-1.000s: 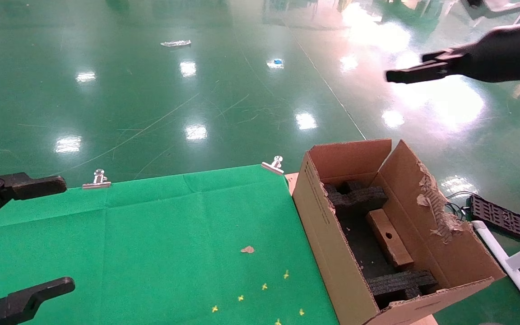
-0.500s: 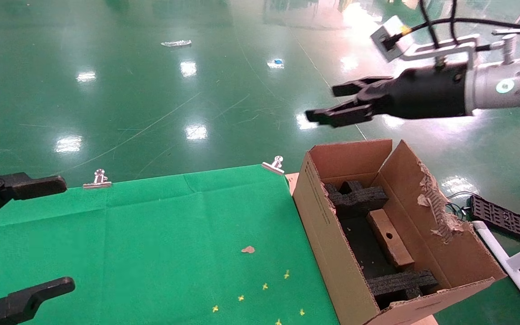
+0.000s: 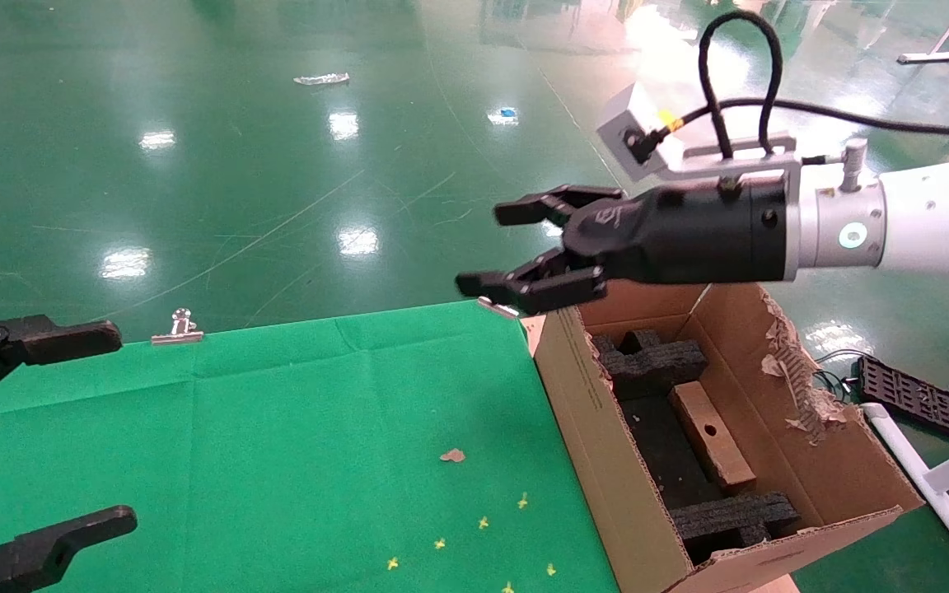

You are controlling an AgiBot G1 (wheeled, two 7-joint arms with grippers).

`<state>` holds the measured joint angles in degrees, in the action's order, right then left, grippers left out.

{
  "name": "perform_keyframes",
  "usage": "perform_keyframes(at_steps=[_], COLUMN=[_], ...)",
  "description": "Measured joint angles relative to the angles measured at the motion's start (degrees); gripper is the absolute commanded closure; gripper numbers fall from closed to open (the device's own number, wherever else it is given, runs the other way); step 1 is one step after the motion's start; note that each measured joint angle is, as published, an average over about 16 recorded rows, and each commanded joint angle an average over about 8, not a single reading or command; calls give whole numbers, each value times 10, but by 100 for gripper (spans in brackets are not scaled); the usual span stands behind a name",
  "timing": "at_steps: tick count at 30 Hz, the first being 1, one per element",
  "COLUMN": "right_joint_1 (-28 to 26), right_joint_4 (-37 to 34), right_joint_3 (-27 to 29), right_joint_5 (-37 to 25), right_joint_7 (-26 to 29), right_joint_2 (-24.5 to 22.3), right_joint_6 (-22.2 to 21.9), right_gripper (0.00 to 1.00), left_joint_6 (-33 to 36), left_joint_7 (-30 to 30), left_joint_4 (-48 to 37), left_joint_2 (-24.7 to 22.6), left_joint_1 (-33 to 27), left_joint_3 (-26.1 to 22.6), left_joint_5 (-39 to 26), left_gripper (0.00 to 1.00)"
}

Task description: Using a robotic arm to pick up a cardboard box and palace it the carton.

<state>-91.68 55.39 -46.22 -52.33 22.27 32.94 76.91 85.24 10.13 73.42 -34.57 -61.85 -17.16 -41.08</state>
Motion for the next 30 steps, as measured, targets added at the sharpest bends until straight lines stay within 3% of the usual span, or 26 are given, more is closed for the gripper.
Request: perform_keyframes(at_steps=[20, 30], right_joint_1=[225, 304], right_joint_4=[136, 183], right_joint_3=[225, 304], right_joint_5=[78, 106], right_joint_7=[-86, -114], right_joint_2=[16, 21], right_joint_6=[66, 88], right_gripper=[0, 0], left_joint_6=[0, 0], left_joint_7=[0, 0], left_joint_4=[0, 0], left_joint_2=[0, 0], left_joint_1=[0, 0], left_joint_3=[-1, -1], left_joint_5=[0, 1], left_gripper=[0, 0])
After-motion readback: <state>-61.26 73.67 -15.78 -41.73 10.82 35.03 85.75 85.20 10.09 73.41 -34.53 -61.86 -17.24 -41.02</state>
